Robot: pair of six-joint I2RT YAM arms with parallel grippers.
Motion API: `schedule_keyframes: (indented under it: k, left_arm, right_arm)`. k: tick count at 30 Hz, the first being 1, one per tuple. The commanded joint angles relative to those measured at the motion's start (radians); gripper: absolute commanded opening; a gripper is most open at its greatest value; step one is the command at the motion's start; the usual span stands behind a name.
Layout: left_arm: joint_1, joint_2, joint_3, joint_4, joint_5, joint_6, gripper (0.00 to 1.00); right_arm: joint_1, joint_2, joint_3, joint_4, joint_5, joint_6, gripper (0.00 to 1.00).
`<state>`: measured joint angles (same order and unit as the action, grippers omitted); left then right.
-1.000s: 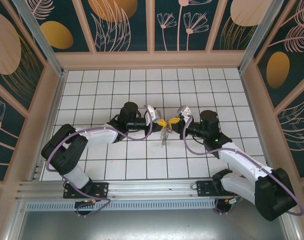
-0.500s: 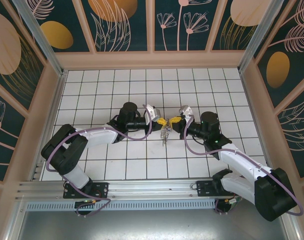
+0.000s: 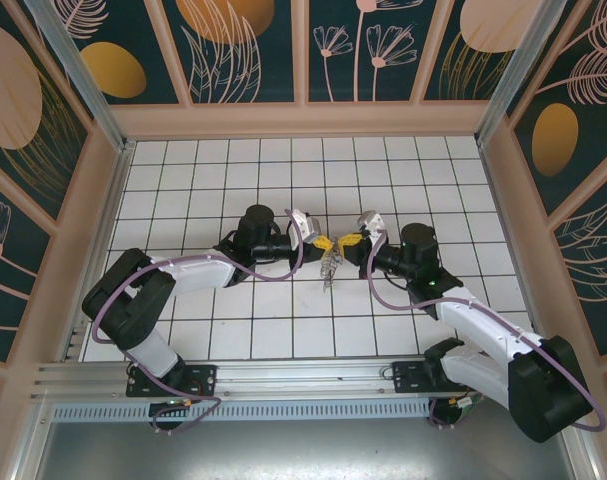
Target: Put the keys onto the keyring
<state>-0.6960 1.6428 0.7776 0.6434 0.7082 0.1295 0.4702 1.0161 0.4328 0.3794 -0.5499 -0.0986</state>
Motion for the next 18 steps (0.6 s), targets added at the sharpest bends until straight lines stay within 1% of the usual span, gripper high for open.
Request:
schedule_keyframes:
  k: [1,18]
  left_arm:
    - [0.004,-0.026,0.0,0.019,0.006,-0.004,0.0]
    - [0.004,-0.035,0.0,0.009,0.001,0.003,0.0]
  right_arm:
    - [-0.011,-0.018,0.023,0.043,-0.005,-0.019,0.0]
    - [-0.009,-0.017,0.032,0.041,-0.014,-0.024,0.0]
